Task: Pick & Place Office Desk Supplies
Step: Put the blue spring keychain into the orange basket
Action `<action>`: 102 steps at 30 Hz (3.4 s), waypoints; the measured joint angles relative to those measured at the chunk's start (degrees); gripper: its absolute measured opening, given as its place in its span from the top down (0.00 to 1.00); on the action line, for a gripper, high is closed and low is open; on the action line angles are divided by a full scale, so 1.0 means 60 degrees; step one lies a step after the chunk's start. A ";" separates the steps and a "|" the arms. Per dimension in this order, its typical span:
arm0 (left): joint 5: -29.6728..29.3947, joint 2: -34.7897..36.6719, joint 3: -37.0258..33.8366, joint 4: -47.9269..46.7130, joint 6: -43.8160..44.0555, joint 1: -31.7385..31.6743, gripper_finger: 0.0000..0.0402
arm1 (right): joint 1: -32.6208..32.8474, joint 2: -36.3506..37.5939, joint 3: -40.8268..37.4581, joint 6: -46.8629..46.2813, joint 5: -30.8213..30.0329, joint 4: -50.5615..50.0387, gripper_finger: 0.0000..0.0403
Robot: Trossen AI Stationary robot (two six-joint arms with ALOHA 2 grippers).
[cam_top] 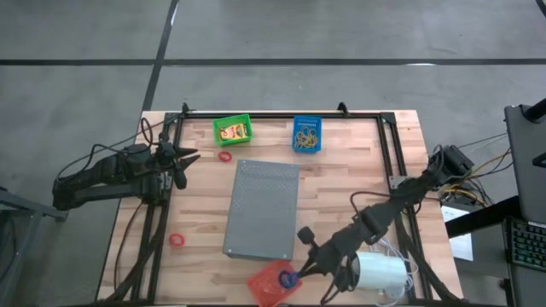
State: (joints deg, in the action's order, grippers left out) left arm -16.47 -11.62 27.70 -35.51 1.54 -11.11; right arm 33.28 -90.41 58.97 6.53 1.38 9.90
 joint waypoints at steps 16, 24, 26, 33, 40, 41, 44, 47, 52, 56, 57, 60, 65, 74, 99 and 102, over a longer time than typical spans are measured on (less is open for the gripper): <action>0.0000 0.0004 0.0000 0.0007 0.0001 0.0004 0.76 | 0.0117 -0.2294 0.0652 -0.0806 0.0069 0.1072 0.98; 0.0000 0.0004 0.0000 0.0004 0.0002 0.0004 0.75 | 0.0114 -0.3468 0.1663 -0.0389 -0.0076 0.0583 0.98; 0.0000 0.0004 0.0000 0.0004 0.0001 0.0004 0.75 | 0.0119 -0.3714 0.1995 -0.0421 -0.0309 0.0228 0.98; -0.0002 0.0004 0.0000 0.0005 0.0003 0.0004 0.75 | 0.0124 -0.4170 0.3276 -0.0477 -0.0593 -0.2047 0.98; 0.0000 0.0004 0.0000 0.0004 0.0004 0.0004 0.75 | 0.0439 -0.4137 0.3547 0.0140 -0.1540 -0.2467 0.98; -0.0003 0.0000 0.0000 0.0000 0.0004 0.0004 0.75 | 0.0511 -0.4127 0.3547 0.0358 -0.1716 -0.2447 0.98; 0.0000 0.0004 0.0000 0.0004 0.0004 0.0004 0.75 | 0.0688 -0.4092 0.3527 0.0816 -0.2176 -0.2376 0.98; 0.0000 0.0004 0.0000 0.0004 0.0003 0.0004 0.75 | 0.0852 -0.4091 0.3511 0.0832 -0.2809 -0.2375 0.98; -0.0001 0.0004 0.0000 0.0001 0.0004 0.0004 0.75 | 0.1111 -0.4083 0.3594 -0.0438 -0.3716 -0.2374 0.98; -0.0003 0.0004 0.0000 0.0000 0.0004 0.0004 0.75 | 0.1367 -0.4076 0.3687 -0.1647 -0.4469 -0.2675 0.98; 0.0000 0.0004 0.0000 0.0004 0.0004 0.0004 0.75 | 0.1435 -0.4076 0.3685 -0.2016 -0.4678 -0.2699 0.98; -0.0003 0.0004 0.0000 0.0004 0.0004 0.0004 0.76 | 0.1530 -0.4069 0.3690 -0.2816 -0.4897 -0.2952 0.98; -0.0004 0.0004 0.0000 0.0004 0.0004 0.0004 0.76 | 0.1514 -0.4069 0.3707 -0.3914 -0.4906 -0.3377 0.98; -0.0002 0.0003 0.0000 0.0002 0.0004 0.0004 0.76 | 0.1444 -0.4075 0.3707 -0.5738 -0.4634 -0.3698 0.98; 0.0000 0.0002 0.0000 0.0001 0.0004 0.0004 0.76 | 0.0915 -0.4878 0.3817 -0.7596 -0.2429 -0.3838 0.98; -0.0003 0.0004 0.0000 0.0000 0.0004 0.0004 0.76 | 0.0909 -0.4870 0.3817 -0.7596 -0.2469 -0.3839 0.98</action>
State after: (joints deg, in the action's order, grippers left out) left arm -16.49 -11.60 27.70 -35.51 1.56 -11.09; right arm 38.73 -119.63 81.87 -39.05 -13.43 -13.13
